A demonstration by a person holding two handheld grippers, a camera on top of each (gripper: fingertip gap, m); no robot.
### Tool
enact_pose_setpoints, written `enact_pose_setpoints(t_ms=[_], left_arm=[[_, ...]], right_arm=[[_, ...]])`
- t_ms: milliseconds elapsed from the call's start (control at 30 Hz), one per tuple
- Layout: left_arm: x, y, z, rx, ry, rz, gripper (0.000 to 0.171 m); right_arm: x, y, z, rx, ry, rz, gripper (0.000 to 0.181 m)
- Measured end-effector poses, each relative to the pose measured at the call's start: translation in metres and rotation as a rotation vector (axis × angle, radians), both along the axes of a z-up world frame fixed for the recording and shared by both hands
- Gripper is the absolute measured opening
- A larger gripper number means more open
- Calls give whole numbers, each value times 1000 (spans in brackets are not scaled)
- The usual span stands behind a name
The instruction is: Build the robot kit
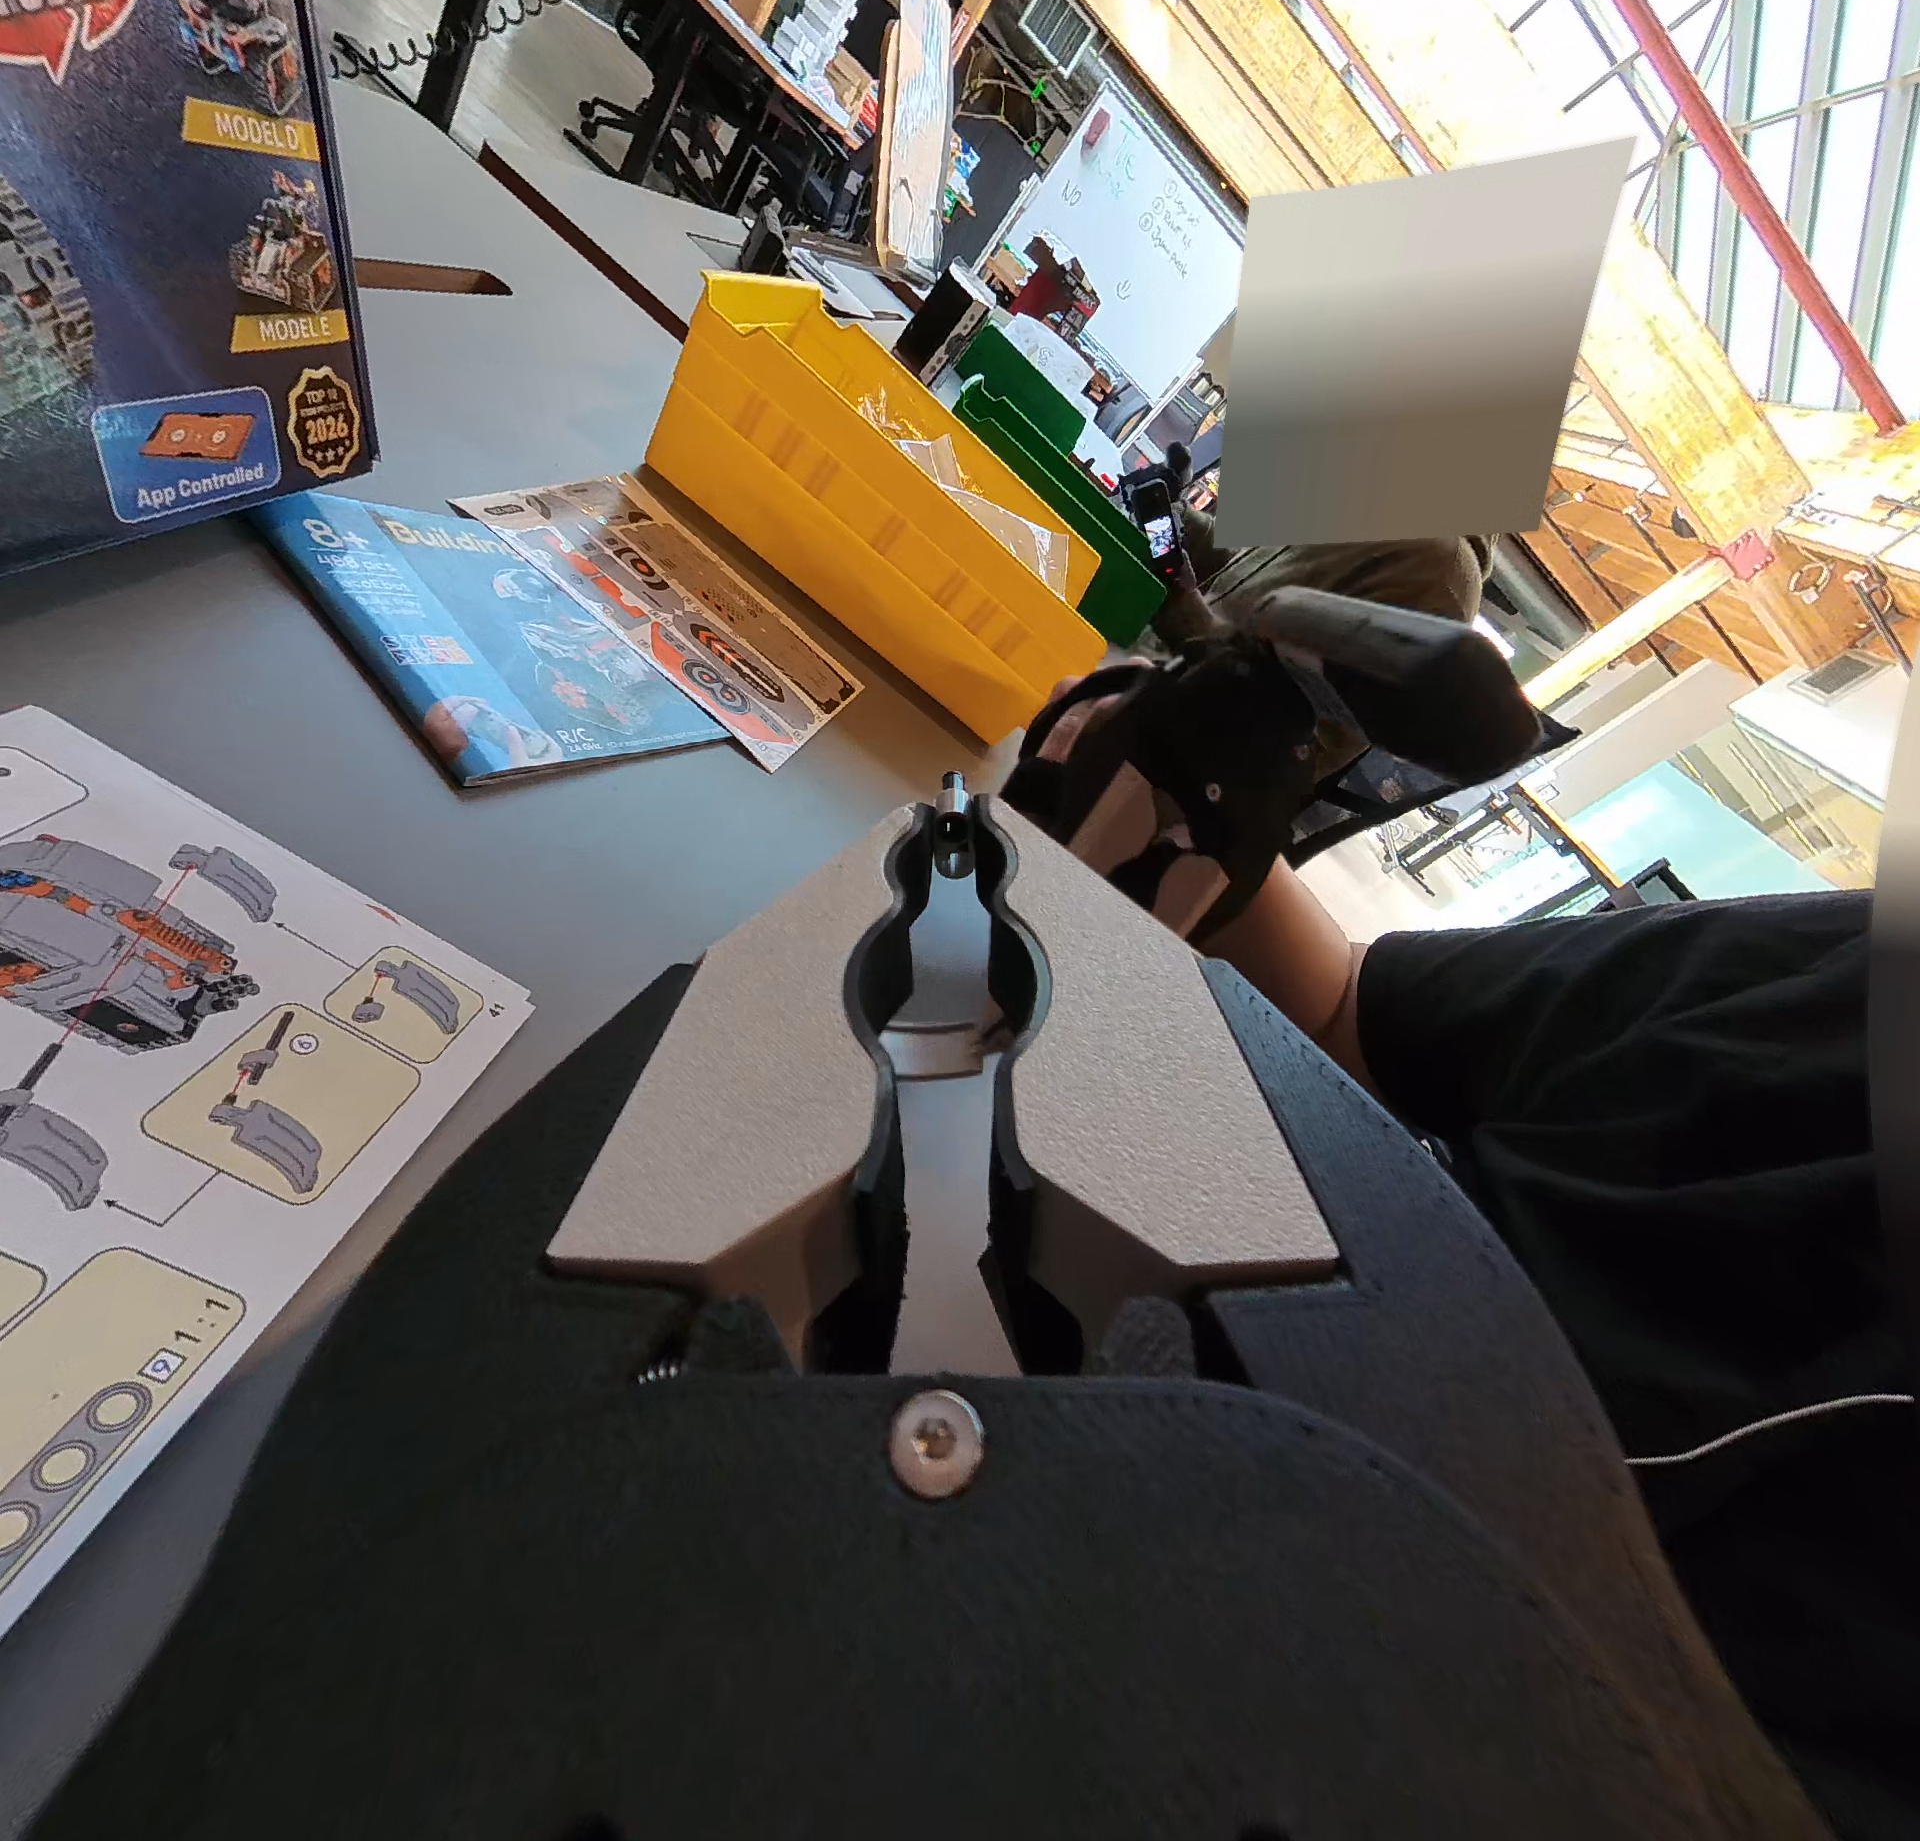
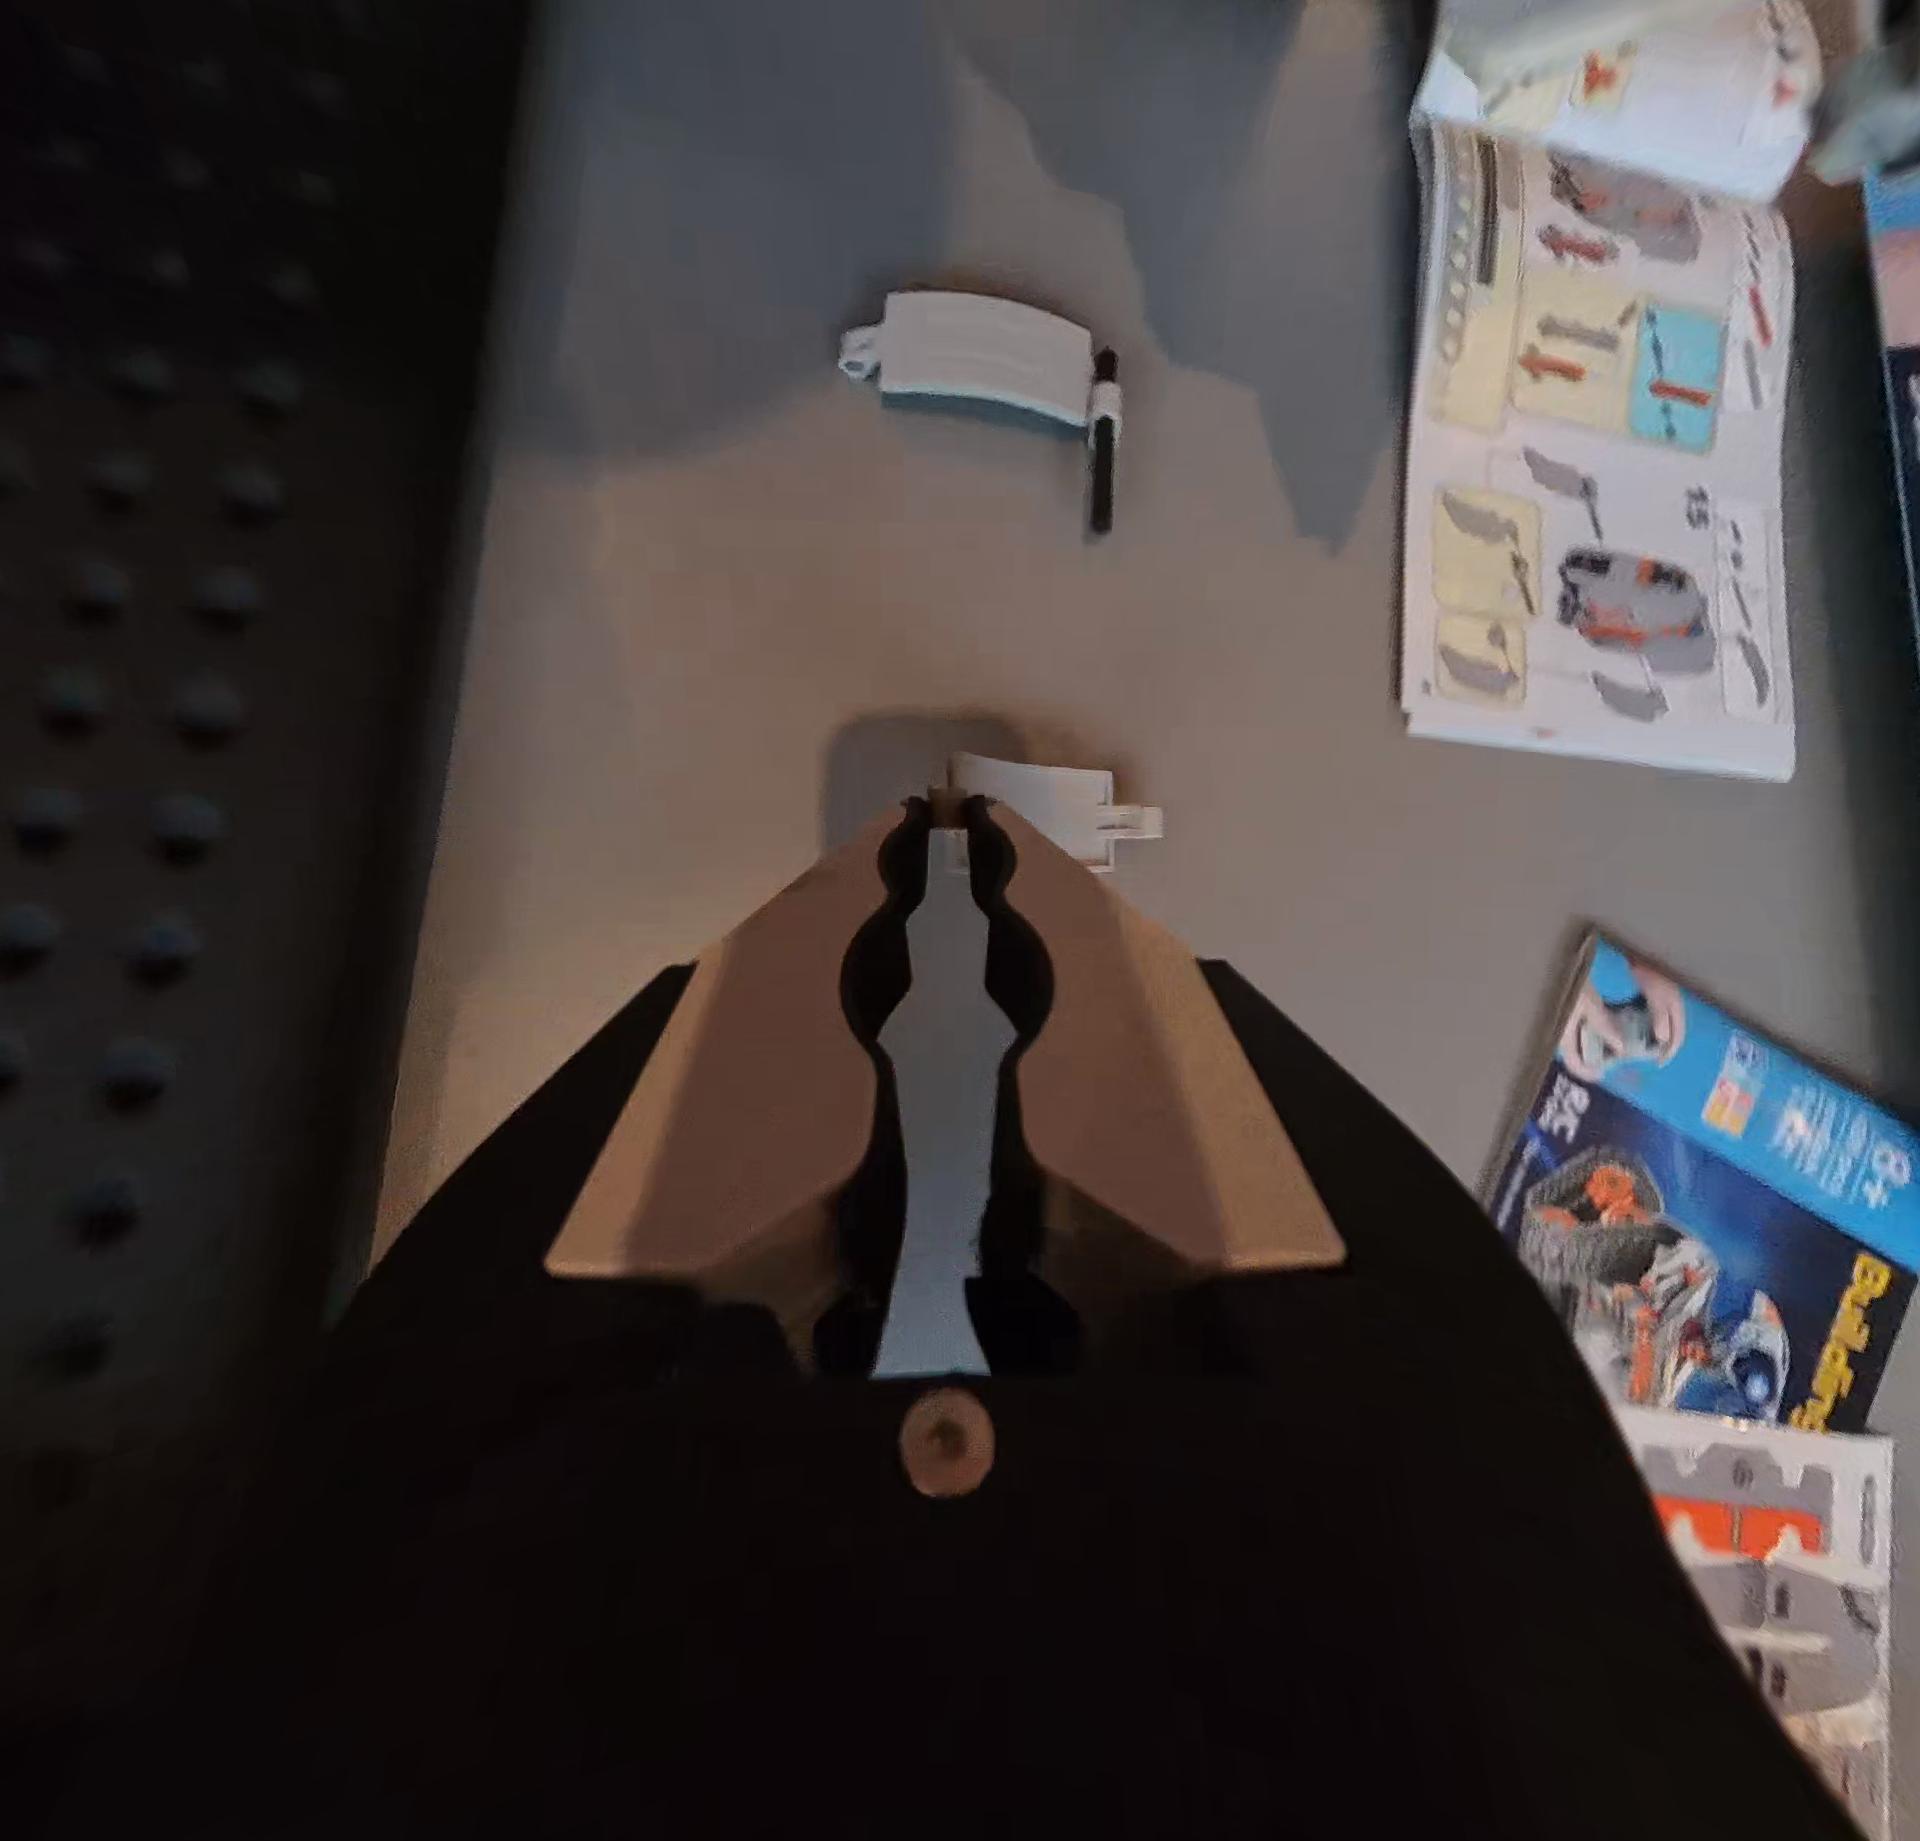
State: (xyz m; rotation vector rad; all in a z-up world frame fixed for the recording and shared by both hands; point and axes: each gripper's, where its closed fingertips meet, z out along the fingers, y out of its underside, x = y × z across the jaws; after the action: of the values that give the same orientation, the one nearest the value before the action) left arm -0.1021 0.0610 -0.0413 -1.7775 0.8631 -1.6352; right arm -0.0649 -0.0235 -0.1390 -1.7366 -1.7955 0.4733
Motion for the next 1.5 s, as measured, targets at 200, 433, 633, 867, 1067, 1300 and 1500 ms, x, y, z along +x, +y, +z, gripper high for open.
enact_pose_setpoints(t_ms=[200, 433, 633, 867, 1067, 1300, 1500], left_arm=[[1, 0, -3, -6, 6, -2, 5], [2, 0, -4, -13, 6, -6, 5], [3, -2, -2, -23, -7, -19, 5], [2, -2, 0, -26, -17, -18, 5], [5, -2, -8, -52, -5, -37, 5], [7, -4, -11, -56, 10, -49, 5], [7, -1, -16, -66, 22, -44, 5]], right_arm=[[-26, 2, -10, 43, 74, 79, 6], [-17, 10, -6, 79, 13, 35, 6], [-20, -7, 56, -662, 393, -129, 5], [-7, -11, 28, -1093, 306, -264, 6], [-6, 5, 53, -658, 303, -217, 5], [24, 17, 23, 94, -180, -184, 6], [45, 14, -1, 234, -622, -117, 6]])
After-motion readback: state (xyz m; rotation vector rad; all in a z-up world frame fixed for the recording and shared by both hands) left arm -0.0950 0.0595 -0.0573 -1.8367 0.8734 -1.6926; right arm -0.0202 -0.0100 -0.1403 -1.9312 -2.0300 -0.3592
